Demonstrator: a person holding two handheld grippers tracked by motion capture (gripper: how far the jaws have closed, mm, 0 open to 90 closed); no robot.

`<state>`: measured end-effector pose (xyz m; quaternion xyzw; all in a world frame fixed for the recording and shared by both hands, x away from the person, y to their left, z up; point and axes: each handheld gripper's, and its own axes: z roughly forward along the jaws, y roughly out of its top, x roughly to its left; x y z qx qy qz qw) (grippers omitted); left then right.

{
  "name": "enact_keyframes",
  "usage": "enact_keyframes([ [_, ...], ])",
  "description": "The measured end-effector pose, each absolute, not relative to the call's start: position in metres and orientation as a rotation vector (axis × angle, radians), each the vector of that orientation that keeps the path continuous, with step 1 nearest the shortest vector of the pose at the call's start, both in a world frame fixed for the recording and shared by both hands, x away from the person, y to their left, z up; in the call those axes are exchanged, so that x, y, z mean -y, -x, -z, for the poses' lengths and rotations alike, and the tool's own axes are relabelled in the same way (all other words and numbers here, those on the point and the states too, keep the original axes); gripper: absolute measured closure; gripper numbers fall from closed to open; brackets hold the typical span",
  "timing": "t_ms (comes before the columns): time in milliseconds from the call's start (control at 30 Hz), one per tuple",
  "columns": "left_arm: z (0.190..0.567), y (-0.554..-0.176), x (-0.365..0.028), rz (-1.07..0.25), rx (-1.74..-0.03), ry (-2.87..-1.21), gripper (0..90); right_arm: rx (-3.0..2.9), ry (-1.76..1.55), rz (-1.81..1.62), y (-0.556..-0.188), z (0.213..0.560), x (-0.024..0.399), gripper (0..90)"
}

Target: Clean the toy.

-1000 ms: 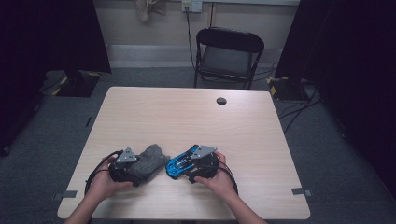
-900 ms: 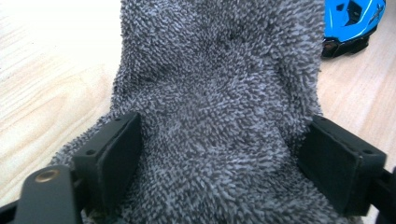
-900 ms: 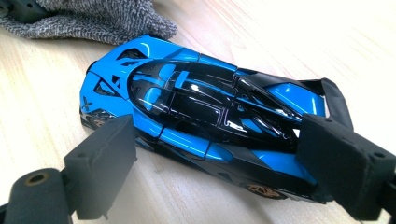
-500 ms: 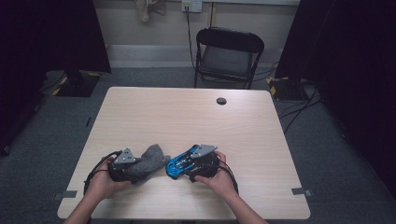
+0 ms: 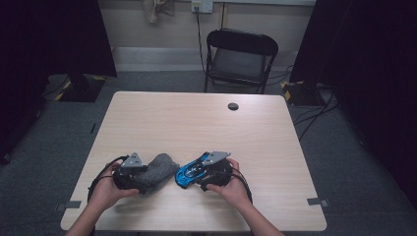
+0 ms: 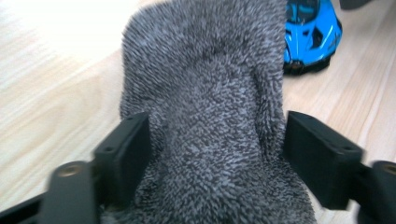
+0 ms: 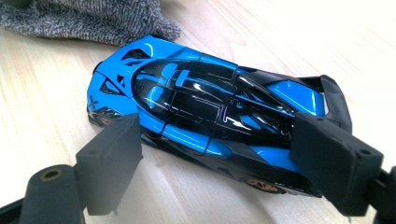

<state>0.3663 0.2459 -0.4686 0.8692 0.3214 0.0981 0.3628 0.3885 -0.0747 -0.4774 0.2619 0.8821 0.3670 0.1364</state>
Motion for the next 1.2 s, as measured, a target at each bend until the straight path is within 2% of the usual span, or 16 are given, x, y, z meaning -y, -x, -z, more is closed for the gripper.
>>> enact_keyframes([
  [167,0.465,-0.361,-0.253,-0.247,-0.834,-2.219,20.0,-2.555,-0.755,-1.064,-0.388,0.477,0.076,16.7],
  [400,0.482,-0.356,-0.261,-0.244,-0.860,-2.257,19.4,-2.561,-0.755,-1.061,-0.388,0.476,0.076,17.3],
  [600,0.490,-0.355,-0.256,-0.309,-0.814,-2.293,18.3,-2.561,-0.755,-1.059,-0.388,0.475,0.076,17.3],
  [633,0.489,-0.354,-0.257,-0.305,-0.802,-2.291,20.7,-2.560,-0.754,-1.060,-0.388,0.475,0.077,17.3],
  [667,0.487,-0.354,-0.259,-0.302,-0.779,-2.290,31.5,-2.560,-0.754,-1.060,-0.388,0.475,0.077,17.3],
  [700,0.486,-0.353,-0.261,-0.302,-0.777,-2.288,46.2,-2.559,-0.755,-1.062,-0.388,0.475,0.077,17.3],
  [767,0.487,-0.354,-0.262,-0.296,-0.781,-2.278,50.5,-2.558,-0.754,-1.061,-0.388,0.474,0.078,17.3],
  [833,0.485,-0.355,-0.264,-0.271,-0.806,-2.270,60.6,-2.556,-0.753,-1.063,-0.388,0.473,0.078,17.3],
  [1000,0.483,-0.358,-0.266,-0.219,-0.870,-2.243,69.8,-2.556,-0.756,-1.069,-0.388,0.472,0.080,17.3],
  [1200,0.479,-0.361,-0.270,-0.176,-0.883,-2.237,72.6,-2.560,-0.762,-1.077,-0.388,0.472,0.082,17.3],
])
